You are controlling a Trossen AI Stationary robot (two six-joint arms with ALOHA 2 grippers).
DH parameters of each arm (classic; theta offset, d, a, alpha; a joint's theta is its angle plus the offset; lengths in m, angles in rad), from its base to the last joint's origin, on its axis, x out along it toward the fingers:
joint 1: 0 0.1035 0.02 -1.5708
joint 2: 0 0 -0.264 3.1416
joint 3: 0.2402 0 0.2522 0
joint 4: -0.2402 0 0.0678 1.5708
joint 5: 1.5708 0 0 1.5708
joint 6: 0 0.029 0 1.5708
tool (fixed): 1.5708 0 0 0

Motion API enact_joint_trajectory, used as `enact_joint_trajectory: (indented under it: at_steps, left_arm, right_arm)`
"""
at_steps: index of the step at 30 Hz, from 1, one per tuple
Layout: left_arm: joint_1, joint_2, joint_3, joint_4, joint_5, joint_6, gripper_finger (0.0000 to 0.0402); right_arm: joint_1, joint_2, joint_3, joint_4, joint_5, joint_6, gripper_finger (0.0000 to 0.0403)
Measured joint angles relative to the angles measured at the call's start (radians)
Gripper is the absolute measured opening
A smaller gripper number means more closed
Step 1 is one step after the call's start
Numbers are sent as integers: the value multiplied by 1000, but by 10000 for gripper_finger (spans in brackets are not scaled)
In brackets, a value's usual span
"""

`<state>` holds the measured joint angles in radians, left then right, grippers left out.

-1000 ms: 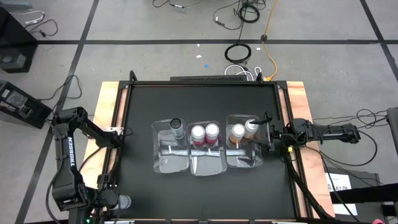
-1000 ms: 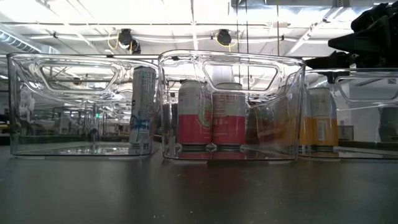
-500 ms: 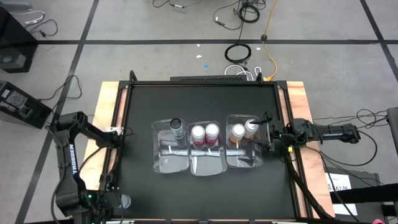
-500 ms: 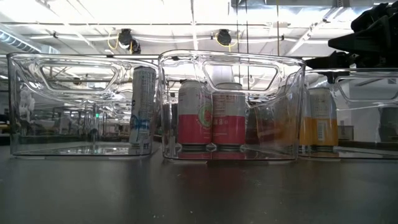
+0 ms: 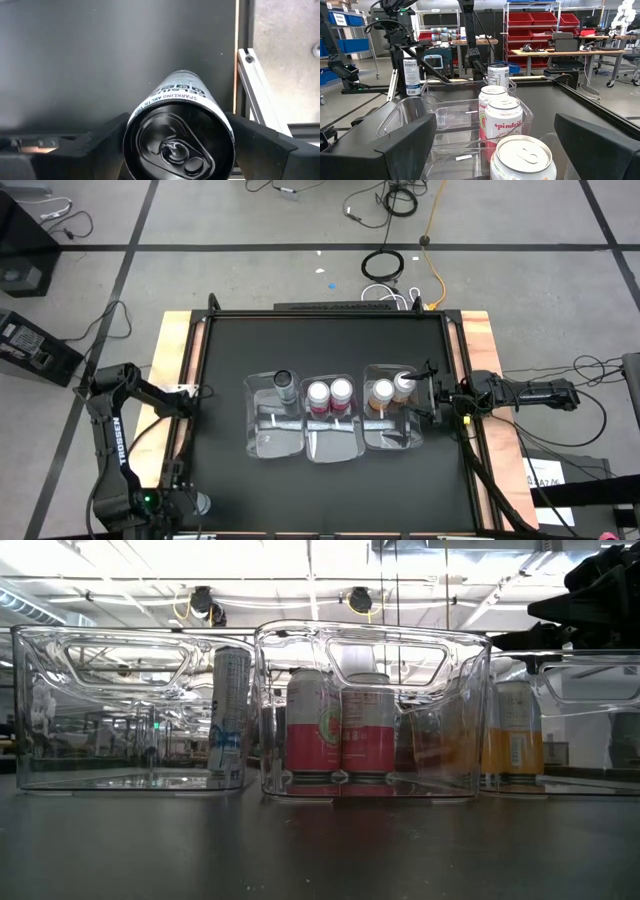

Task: Sort soda cans
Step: Put the white soda can into the left transparent bin

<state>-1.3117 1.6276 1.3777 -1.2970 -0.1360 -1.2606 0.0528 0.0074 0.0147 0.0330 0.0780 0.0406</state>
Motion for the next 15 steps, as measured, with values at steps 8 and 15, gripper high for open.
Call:
enact_joint_trajectory:
  at_steps: [8, 15]
  left_arm:
    - [3, 0, 0, 9, -3, 37, 320]
    - [3, 0, -1, 12, -19, 36, 320]
  right_arm:
    - [0, 0, 0, 0, 0, 0, 398]
    - [0, 0, 0, 0, 0, 0, 398]
